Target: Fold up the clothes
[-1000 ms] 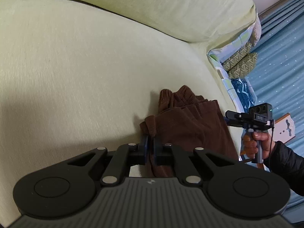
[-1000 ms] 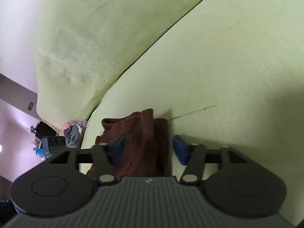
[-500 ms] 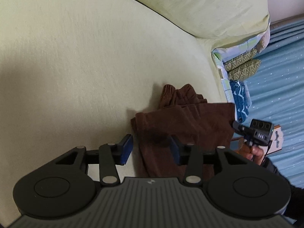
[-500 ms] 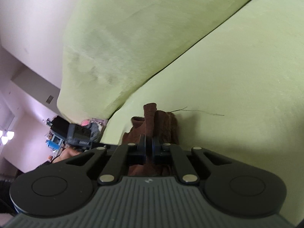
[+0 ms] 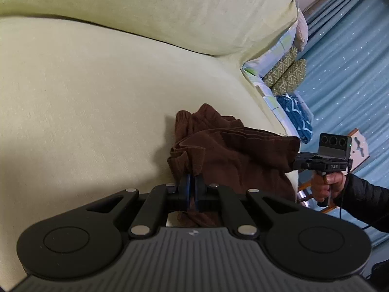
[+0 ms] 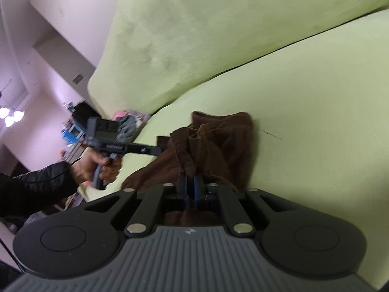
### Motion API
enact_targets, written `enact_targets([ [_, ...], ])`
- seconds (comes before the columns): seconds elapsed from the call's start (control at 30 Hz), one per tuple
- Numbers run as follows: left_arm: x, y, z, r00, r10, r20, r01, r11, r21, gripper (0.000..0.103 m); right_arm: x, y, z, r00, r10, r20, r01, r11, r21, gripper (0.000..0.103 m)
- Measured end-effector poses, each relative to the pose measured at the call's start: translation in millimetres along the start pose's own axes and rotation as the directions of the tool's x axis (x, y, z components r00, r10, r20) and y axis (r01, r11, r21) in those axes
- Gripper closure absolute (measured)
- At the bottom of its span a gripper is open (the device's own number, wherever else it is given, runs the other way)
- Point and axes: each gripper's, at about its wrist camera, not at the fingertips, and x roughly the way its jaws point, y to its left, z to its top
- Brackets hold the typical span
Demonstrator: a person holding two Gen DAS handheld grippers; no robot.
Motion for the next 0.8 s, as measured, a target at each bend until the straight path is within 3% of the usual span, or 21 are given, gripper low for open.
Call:
enact_targets([
  [0.13,7,-1,7,0.999,0.022,-0.046,-0.022,1.000,0.004,0.103,2,-9,4,0.998,-0.056,0.010,0.055,0.998,0.028,0.099],
  [0.17,9,-1,9,0.998,0.029,-0.062,-0.029,1.000,0.000,0.098,2,-12,4,0.998,-0.058,0.011,0.057,0.998,0.040,0.098],
  [0.23,11,0,12,0.994,0.067,-0.088,-0.066,0.998,0.006,0.063,3,-19,5,0.998,-0.061,0.018,0.060,0.996,0.067,0.095],
  [0.27,12,0,14,0.992,0.082,-0.099,-0.081,0.997,0.010,0.055,2,-22,5,0.998,-0.060,0.020,0.058,0.996,0.073,0.090],
  [0.33,12,0,17,0.991,0.085,-0.106,-0.083,0.996,0.018,0.055,2,-25,6,0.998,-0.064,0.027,0.062,0.995,0.080,0.079],
  [0.47,18,5,23,0.990,0.052,-0.134,-0.056,0.998,-0.028,0.047,8,-32,9,0.996,-0.077,0.040,0.072,0.992,0.103,0.071],
  [0.57,21,16,26,0.991,-0.015,-0.135,-0.002,0.992,-0.125,0.052,15,-41,11,0.996,-0.080,0.046,0.073,0.986,0.149,0.070],
  [0.63,24,19,24,0.991,-0.026,-0.134,0.008,0.991,-0.137,0.081,23,-48,13,0.997,-0.074,0.033,0.066,0.977,0.201,0.070],
  [0.7,25,16,20,0.992,-0.024,-0.121,0.010,0.993,-0.116,0.094,30,-54,12,0.997,-0.075,0.010,0.071,0.968,0.240,0.073],
  [0.73,24,13,18,0.994,-0.029,-0.104,0.018,0.995,-0.103,0.095,32,-54,12,0.997,-0.073,0.007,0.069,0.967,0.246,0.092],
  [0.77,21,10,16,0.995,-0.030,-0.090,0.022,0.996,-0.089,0.096,33,-53,11,0.997,-0.072,0.012,0.067,0.966,0.249,0.098],
  [0.8,15,2,14,0.998,-0.029,-0.062,0.026,0.998,-0.052,0.096,32,-51,10,0.997,-0.075,0.027,0.066,0.966,0.248,0.098],
])
